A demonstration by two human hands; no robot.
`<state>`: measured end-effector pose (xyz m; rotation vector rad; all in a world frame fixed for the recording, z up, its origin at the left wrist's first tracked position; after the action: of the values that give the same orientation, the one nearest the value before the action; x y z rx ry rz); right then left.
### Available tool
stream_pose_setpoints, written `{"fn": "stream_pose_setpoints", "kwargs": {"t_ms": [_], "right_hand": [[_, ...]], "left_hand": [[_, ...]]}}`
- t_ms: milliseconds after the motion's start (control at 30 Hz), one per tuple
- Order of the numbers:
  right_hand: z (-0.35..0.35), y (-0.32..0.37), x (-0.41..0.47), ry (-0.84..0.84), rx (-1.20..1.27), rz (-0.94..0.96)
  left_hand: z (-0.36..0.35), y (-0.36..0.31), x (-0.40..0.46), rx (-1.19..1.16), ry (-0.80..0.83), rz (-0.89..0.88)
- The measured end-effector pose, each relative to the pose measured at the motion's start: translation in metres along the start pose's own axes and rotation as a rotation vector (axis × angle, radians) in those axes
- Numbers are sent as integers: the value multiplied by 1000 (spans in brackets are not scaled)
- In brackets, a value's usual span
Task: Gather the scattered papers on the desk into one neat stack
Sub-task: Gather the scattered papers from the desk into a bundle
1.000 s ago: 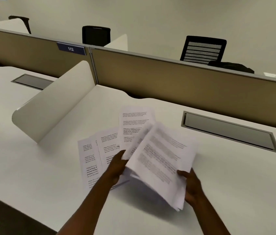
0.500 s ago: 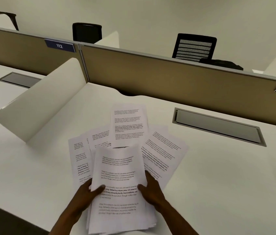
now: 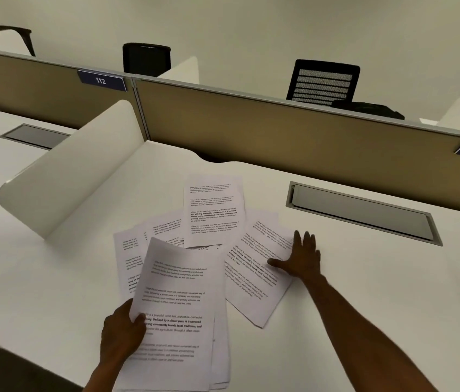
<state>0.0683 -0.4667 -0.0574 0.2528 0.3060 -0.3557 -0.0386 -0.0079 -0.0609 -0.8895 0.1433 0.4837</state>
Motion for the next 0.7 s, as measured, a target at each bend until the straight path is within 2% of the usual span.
{"fn": "stream_pose_setpoints", "kwargs": {"t_ms": [133,367,433,567,700], "right_hand": [[2,-7,14,119,-60,38],[11,-3,15,-5,-134,101],[13,-6,15,-12,21,105],[20,-22,9,-136,470,110],[25,-49,-7,-164,963,52]], "left_hand": [[4,-1,1,-15,-49,-27],[1,0,-1,-61,-73,-17],[0,-1,-1,-57,-54,-22],[-1,-2,1,-74,-9,-10],[-3,-4,4,-97,46,-15]]}}
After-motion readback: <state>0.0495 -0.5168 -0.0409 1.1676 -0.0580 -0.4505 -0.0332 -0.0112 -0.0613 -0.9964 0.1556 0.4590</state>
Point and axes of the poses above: each hand's wrist, its own x-axis towards the middle knuckle, its own z-axis out of the back of the hand, y = z × x, the point moved 8 cm from there along x, towards the middle knuckle, and after that the axes turned 7 degrees about -x, right-handed, at the moved point
